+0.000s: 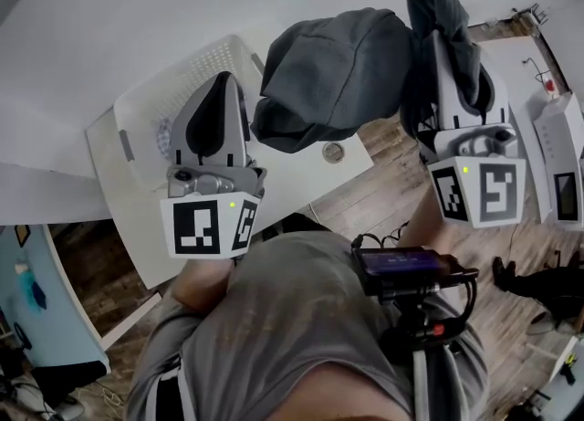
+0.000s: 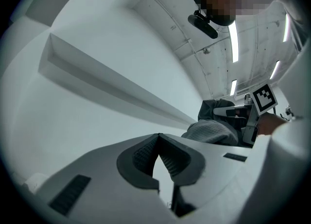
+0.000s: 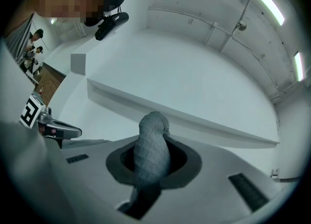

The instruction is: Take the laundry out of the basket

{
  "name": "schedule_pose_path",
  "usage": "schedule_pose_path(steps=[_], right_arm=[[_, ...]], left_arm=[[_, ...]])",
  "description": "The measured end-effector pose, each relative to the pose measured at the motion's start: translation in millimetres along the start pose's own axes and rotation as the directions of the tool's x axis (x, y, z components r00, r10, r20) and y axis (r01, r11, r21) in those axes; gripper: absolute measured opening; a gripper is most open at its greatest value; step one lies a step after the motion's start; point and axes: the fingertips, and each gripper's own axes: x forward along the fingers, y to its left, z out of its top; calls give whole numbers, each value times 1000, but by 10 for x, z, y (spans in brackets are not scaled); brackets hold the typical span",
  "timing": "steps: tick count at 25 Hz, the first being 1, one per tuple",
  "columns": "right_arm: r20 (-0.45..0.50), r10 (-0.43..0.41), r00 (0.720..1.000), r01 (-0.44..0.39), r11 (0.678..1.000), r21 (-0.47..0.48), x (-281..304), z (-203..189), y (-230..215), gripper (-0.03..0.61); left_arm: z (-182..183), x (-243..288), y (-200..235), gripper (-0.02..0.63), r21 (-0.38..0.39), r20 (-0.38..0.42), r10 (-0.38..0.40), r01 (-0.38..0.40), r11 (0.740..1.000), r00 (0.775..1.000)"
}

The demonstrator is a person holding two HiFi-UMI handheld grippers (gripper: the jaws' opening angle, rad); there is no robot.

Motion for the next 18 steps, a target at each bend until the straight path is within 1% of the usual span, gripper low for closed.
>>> schedule_pose_path(steps=[7,10,14,18], right_arm=[[-78,10,997,-9,1000,20,-2,-373,71,54],[-98,21,995,-17,999,35,10,-500,118,54],[-135,70,988,-62,996,63,32,-717,296,54],[-176,135,975,-117,987,107,43,-998,539,54]], left_arm=[[-92,78,30,8,-9,-17,-7,7,1000,1000],[-128,127,31,8,-13,-22,-12,12,1000,1000],[-177,181,16,8,-18,-36,-16,16,1000,999],[-234,218,-11,8,-21,-52,-20,19,1000,998]])
